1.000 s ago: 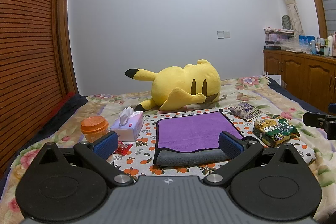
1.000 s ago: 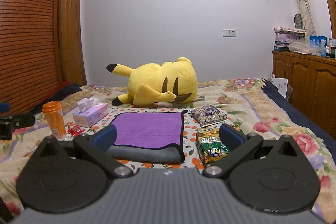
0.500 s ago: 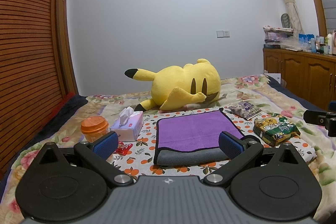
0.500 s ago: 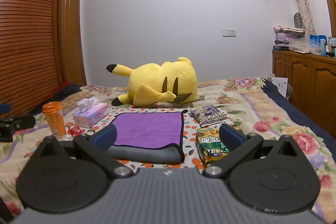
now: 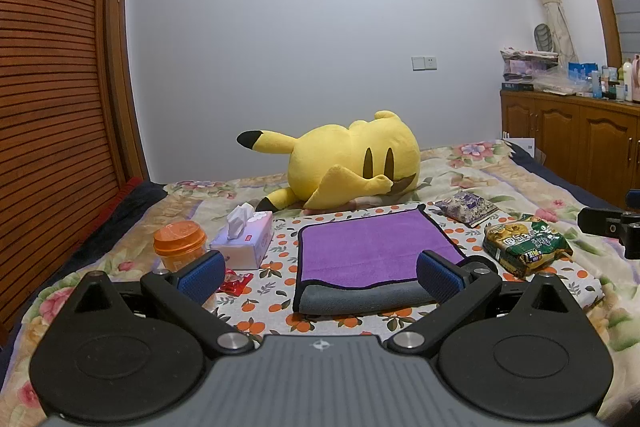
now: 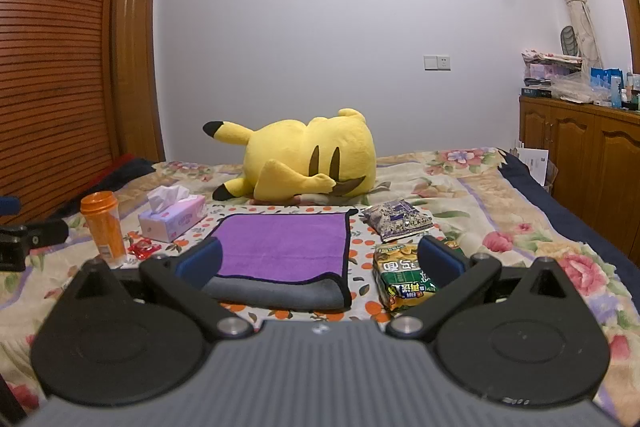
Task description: Fold towel
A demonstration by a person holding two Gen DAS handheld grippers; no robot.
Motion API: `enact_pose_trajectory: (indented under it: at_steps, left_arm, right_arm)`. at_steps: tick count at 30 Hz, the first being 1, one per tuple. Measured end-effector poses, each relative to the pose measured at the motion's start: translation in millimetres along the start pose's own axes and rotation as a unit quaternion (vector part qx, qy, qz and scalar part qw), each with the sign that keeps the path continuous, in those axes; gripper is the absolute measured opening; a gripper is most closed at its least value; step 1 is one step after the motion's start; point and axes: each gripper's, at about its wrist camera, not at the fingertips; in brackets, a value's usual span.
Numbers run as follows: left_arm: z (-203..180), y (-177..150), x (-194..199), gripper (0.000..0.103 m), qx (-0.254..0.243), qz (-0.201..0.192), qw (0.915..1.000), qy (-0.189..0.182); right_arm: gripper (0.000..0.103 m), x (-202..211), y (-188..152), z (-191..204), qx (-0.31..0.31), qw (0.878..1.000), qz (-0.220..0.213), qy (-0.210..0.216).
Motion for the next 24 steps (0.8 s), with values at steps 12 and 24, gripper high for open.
enact_pose_trajectory:
  at_steps: [12, 24]
  left_arm:
    - [-0.3, 0.0, 0.0, 0.103, -0.001, 0.0, 1.0, 0.001]
    - [2.8, -0.2, -5.3, 0.103, -0.004, 0.009, 0.9999, 0.0]
  right_arm:
    - [0.103, 0.2, -0.1, 0.0, 0.001, 1.0, 0.0, 0.0]
    - [0.103, -1.8, 0.4, 2.0, 0.001, 1.0, 0.003, 0.001]
Point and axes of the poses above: each gripper's, at about its wrist camera, not at the fingertips, and x roughly against the way its jaws point, z to its left, y to its top, and after that the axes turned 15 degrees about z, right-handed
